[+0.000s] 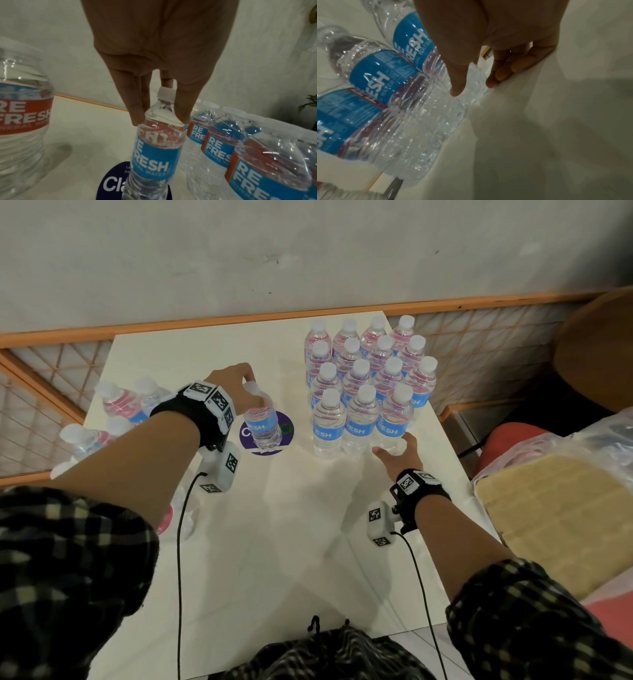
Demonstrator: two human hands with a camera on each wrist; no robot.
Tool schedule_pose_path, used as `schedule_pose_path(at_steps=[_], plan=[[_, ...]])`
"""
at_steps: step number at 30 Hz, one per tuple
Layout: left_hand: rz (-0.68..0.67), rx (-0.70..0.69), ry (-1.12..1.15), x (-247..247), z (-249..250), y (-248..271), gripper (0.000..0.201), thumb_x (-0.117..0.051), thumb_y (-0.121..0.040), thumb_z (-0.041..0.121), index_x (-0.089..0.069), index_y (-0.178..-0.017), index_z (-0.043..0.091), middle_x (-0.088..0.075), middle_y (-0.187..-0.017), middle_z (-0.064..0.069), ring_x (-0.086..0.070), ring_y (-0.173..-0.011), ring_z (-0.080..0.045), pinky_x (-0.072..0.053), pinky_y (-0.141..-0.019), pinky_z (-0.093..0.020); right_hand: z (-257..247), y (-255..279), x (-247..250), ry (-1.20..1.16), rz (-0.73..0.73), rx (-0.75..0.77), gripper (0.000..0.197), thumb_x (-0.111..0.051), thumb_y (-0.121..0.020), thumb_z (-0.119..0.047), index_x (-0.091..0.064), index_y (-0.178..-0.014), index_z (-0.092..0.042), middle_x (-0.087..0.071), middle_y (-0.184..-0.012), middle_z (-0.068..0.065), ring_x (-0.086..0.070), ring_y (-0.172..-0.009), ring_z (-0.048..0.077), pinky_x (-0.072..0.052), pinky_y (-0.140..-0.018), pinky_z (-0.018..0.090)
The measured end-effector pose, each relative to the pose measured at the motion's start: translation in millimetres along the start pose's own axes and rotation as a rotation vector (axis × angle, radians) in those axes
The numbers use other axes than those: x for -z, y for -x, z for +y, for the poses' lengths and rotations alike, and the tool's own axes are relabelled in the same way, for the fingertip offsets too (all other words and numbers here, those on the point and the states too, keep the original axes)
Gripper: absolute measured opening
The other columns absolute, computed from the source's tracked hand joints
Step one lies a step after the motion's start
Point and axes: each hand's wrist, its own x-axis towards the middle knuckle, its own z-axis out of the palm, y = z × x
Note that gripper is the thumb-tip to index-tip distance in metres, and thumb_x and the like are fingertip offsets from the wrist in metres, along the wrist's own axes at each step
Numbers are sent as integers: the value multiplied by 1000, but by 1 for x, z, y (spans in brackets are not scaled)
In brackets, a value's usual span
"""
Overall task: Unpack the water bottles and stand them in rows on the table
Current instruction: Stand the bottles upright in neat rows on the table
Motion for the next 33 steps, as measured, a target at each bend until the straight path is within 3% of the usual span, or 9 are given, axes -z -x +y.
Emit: schedule_pose_path(at_steps=[4,9,12,15,19,22,24,28,33], plan=[[-60,-45,-41,5,2,3,32,-74,-74,35,-52,-90,19,-65,-94,-8,-61,-82,-30,-49,-74,-36,4,2,0,19,-8,-27,79,-75,-76,-33,-25,-138,-28,-53,-129,12,-56,-112,36,-46,-91,41],[-127,-114,-140,6,15,14,31,-76,-71,31,-59,-94,19,-67,-96,-5,-60,-85,-26,-47,-72,-32,24,4,1,153,-70,20,50,-76,-76,-21,-48,-117,-15,-54,-91,1,-59,-99,28,-40,-75,28],[-217,-134,-233,8,24,21,32,-76,-71,31,-63,-99,23,-64,-97,-3,-59,-82,-23,-48,-74,-30,26,8,2,217,-144,70,33,-76,-75,-20,-58,-102,-13,-55,-92,1,-54,-88,21,-37,-73,25],[-371,-107,-161,4,33,31,24,-79,-68,35,-71,-91,28,-66,-78,2,-60,-64,-15,-49,-67,-23,25,12,2,267,-229,124,30,-78,-74,-21,-56,-94,-17,-56,-93,1,-53,-85,19,-38,-72,24],[-434,-170,-67,-16,57,54,22,-80,-65,37,-76,-85,27,-67,-60,14,-60,-58,-6,-46,-60,-19,22,34,-7,314,-435,245,32,-79,-72,-20,-55,-94,-20,-53,-80,-4,-53,-79,17,-40,-66,21],[-461,-273,-66,-33,82,71,29,-78,-69,36,-76,-94,21,-73,-83,3,-65,-73,-12,-52,-70,-26,18,56,-14,325,-645,331,50,-82,-69,-19,-52,-108,-26,-57,-97,-2,-54,-84,12,-44,-74,19],[-459,-337,-68,-41,96,81,30,-76,-72,36,-76,-96,18,-72,-87,1,-61,-74,-12,-49,-67,-23,16,67,-14,297,-718,403,62,-83,-68,-19,-51,-120,-24,-59,-109,-4,-56,-94,9,-45,-85,24],[-391,-437,-23,-58,115,95,23,-75,-75,36,-72,-90,18,-64,-78,6,-59,-75,-13,-42,-56,-20,21,71,0,191,-554,379,61,-83,-68,-15,-54,-122,-18,-61,-108,-5,-58,-99,12,-46,-91,29],[-327,-461,229,-95,119,106,55,-71,-79,39,-54,-129,24,-61,-121,0,-62,-102,-20,-50,-93,-37,37,58,25,151,-242,278,65,-80,-72,-17,-48,-128,-13,-59,-121,4,-56,-112,22,-36,-84,22]])
